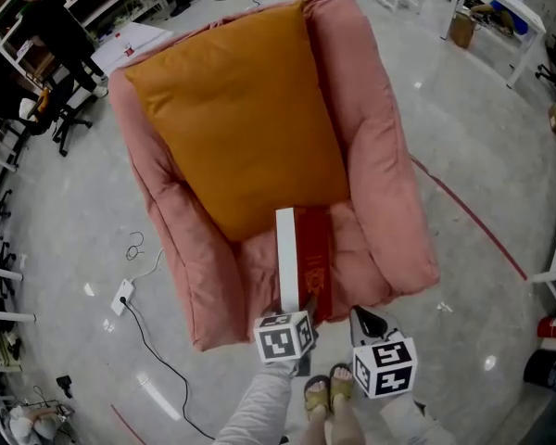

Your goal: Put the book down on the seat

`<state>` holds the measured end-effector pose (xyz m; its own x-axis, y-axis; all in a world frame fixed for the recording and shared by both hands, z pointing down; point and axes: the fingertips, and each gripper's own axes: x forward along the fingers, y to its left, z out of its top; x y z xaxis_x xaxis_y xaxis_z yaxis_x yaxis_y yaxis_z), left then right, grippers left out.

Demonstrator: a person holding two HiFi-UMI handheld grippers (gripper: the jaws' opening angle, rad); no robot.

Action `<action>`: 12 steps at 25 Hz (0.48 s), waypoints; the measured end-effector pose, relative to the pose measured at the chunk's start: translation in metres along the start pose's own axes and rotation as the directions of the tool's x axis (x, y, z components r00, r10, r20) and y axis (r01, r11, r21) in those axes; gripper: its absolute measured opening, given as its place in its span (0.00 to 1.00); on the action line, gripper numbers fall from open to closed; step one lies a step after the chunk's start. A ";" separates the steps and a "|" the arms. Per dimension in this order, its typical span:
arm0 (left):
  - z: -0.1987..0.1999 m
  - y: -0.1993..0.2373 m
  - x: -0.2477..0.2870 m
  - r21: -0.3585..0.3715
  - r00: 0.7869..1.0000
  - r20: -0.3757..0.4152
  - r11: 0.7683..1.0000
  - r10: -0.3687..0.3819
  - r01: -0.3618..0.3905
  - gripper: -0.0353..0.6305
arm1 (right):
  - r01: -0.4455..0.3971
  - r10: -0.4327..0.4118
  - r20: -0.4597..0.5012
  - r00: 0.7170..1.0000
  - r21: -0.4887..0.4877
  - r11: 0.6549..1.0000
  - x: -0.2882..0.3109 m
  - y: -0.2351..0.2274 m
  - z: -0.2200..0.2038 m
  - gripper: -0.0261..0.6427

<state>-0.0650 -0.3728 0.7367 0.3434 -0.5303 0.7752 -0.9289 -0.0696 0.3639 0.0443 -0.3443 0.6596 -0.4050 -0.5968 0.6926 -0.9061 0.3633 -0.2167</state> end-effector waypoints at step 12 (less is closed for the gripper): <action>-0.013 0.017 0.032 0.036 0.996 -0.031 0.995 0.089 -0.088 0.50 | -0.020 0.021 -0.025 0.999 0.003 1.000 0.031 -0.009 -0.006 0.05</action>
<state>-0.0680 -0.3797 0.7746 0.2633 -0.5080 0.8201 -0.9599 -0.0533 0.2752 0.0409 -0.3619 0.6867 -0.4203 -0.5711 0.7051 -0.8980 0.3731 -0.2331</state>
